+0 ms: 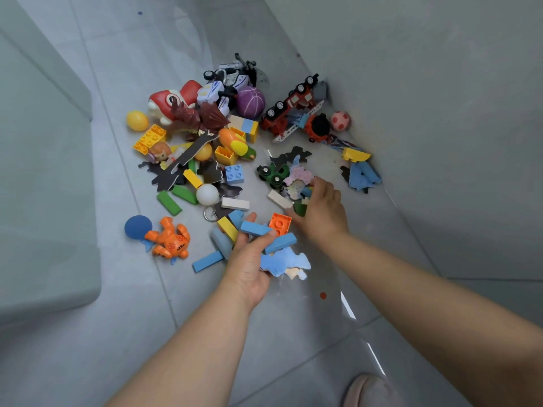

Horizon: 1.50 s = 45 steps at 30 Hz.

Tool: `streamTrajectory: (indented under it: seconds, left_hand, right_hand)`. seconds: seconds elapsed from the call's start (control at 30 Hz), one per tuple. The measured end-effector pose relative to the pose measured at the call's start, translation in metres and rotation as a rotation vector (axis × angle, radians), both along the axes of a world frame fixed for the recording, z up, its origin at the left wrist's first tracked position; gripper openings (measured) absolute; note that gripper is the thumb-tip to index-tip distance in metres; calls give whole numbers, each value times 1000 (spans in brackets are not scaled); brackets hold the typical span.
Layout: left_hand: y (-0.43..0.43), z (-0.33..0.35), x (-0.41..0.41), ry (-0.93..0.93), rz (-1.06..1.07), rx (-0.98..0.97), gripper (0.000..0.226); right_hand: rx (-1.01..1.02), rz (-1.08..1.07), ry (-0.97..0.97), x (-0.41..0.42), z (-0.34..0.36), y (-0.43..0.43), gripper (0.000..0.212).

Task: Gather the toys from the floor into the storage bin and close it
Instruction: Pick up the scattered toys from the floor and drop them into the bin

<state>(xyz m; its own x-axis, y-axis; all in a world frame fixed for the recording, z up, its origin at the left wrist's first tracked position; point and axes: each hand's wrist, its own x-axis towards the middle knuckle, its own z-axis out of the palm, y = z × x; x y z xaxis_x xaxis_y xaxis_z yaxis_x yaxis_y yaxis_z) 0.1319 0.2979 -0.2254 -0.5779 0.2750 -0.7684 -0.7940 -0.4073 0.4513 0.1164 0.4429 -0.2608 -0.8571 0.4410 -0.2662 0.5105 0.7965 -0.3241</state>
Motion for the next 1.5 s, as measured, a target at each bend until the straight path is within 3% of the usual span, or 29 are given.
streamTrajectory:
  seconds: [0.17,0.4,0.5,0.77,0.97,1.23,1.5]
  left_hand:
    - [-2,3,-2,8,1,4,50]
    - [-1,7,-2,24,-3,-1,54]
    - [1,9,0,18,-12,4,56]
    - [-3,19,6,28,-29,19,57]
    - [-13,20,1,39,-4,3,55]
    - [-13,21,-3,44,33,-24,54]
    - [-14,55,-10,91,162,-4,53]
  right_hand:
    - [-41,78,87,15,-6,12,34]
    - [-256,-35,237,31,1,18,29]
    - [-262,-18,168,35,2,18,32]
    - [-79,115,-3,31,-1,12,56]
    - [-49,173,109,34,-8,16,42]
    - [-499,-224,431,30,24,1,36]
    - [-1276,-548,531,20,102,-34,28]
